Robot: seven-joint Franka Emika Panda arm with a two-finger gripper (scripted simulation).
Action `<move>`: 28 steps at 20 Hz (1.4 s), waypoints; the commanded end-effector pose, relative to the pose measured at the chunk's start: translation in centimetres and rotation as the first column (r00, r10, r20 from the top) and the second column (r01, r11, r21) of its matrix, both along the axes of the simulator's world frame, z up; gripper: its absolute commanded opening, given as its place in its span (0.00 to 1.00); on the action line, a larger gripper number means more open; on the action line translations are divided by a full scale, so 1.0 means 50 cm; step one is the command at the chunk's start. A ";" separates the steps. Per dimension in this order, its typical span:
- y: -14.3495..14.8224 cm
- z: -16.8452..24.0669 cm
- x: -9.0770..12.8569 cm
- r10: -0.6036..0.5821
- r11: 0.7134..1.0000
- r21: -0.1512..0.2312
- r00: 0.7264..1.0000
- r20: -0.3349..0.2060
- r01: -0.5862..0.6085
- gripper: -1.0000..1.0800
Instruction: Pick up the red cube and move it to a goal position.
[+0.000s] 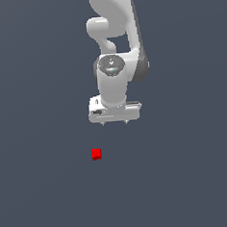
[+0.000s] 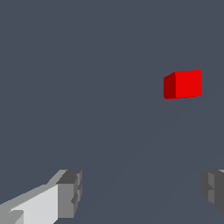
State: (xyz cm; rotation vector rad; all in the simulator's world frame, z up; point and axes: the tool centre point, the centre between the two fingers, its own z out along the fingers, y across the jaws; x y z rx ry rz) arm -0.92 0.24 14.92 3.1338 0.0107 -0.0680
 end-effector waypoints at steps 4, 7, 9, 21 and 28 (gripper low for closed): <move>-0.003 -0.004 0.002 0.001 1.000 0.000 1.000 0.001 -0.001 0.96; -0.012 -0.016 0.009 0.004 1.000 0.000 1.000 0.003 -0.004 0.96; -0.022 -0.028 0.015 0.007 1.000 0.000 1.000 0.005 -0.007 0.96; -0.119 -0.155 0.093 0.038 0.999 0.004 0.999 0.025 -0.038 0.96; -0.170 -0.222 0.141 0.054 0.999 0.006 0.998 0.037 -0.054 0.96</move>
